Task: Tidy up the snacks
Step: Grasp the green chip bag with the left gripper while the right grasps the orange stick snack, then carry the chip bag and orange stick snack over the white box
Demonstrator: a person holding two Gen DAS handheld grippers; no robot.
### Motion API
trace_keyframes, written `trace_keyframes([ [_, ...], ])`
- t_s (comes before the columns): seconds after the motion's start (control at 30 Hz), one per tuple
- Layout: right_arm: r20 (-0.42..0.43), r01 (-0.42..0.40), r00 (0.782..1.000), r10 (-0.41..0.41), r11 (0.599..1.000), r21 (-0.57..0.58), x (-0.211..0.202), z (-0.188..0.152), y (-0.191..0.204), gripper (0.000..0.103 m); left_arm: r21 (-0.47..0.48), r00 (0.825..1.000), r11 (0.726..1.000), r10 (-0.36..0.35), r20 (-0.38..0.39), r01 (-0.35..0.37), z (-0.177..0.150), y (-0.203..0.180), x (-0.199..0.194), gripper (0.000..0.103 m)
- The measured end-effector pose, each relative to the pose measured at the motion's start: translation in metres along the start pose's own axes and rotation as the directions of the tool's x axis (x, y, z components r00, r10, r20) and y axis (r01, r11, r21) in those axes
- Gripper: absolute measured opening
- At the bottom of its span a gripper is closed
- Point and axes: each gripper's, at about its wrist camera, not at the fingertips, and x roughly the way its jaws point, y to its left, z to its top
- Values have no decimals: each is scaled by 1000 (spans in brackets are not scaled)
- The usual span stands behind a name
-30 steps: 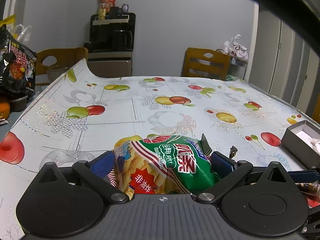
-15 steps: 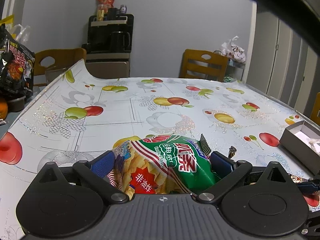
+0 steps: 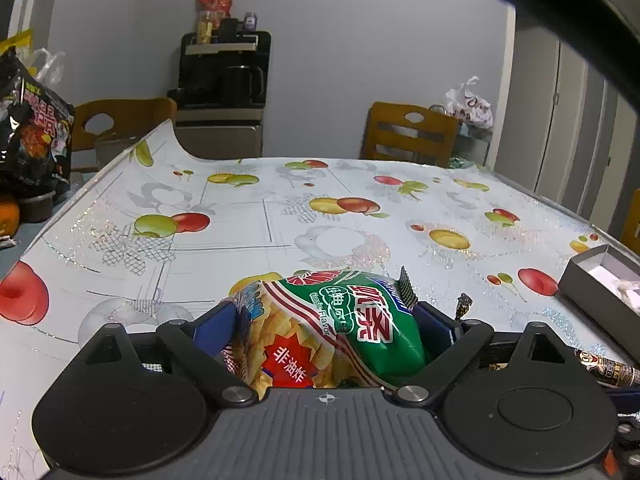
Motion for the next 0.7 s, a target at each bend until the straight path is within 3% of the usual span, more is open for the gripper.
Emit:
trace_keyframes([
  [0.17, 18, 4, 1000, -4, 1000, -22, -23, -10, 2, 21, -12, 1000, 1000, -6, 5, 6, -1, 2, -3, 92],
  [0.43, -1, -13, 1000, 13, 998, 64, -49, -34, -5, 21, -23, 1000, 1000, -4, 21, 5, -1, 4, -5, 86],
  [0.57, 4, -19, 1000, 18, 996, 82, -56, -45, -8, 21, -39, 1000, 999, 17, 20, -16, -2, 3, -7, 84],
  [0.7, 28, -30, 999, 27, 994, 102, -63, -50, -13, 21, 9, 997, 998, 59, 50, -60, 0, -6, -15, 83],
])
